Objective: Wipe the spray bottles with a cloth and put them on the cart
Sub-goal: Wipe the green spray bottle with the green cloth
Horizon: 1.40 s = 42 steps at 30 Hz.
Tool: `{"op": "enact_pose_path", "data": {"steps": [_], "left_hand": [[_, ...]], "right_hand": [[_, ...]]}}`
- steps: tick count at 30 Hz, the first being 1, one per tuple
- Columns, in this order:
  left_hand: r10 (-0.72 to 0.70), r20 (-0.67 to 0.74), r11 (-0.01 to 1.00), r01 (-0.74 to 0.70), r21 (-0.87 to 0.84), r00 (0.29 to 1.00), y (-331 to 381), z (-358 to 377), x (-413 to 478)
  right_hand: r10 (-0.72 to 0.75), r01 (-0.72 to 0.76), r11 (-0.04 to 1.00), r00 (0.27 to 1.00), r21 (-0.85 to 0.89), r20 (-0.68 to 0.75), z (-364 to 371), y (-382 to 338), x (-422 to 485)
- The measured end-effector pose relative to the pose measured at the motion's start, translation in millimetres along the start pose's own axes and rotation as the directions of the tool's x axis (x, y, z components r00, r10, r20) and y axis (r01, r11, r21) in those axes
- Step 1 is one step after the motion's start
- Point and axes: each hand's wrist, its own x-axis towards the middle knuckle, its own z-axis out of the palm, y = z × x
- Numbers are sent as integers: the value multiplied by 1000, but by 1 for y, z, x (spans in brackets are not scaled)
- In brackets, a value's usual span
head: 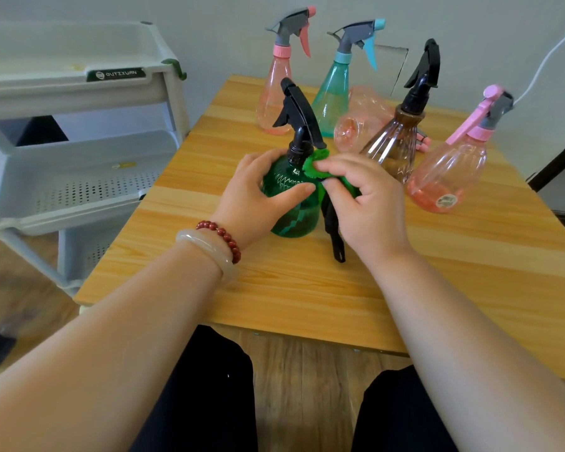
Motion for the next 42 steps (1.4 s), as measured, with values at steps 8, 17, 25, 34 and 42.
{"op": "enact_pose_path", "data": {"steps": [8, 17, 25, 34, 42], "left_hand": [[-39, 4, 998, 39, -39, 999, 4, -5, -4], [-66, 16, 995, 67, -80, 998, 5, -3, -11], [-1, -22, 998, 2, 62, 1000, 1, -2, -11], [-45, 39, 996, 48, -78, 998, 2, -7, -13], [-46, 58, 998, 49, -49, 997, 5, -12, -13]], "right_hand": [[115, -115, 993, 993, 19, 3, 5, -4, 4], [342, -353, 890, 935, 288, 88, 5, -17, 7], [359, -391, 850, 920, 353, 156, 0, -20, -1], [410, -439, 814, 898, 381, 158, 3, -23, 8], [522, -549, 722, 832, 420, 190, 8, -25, 20]]}}
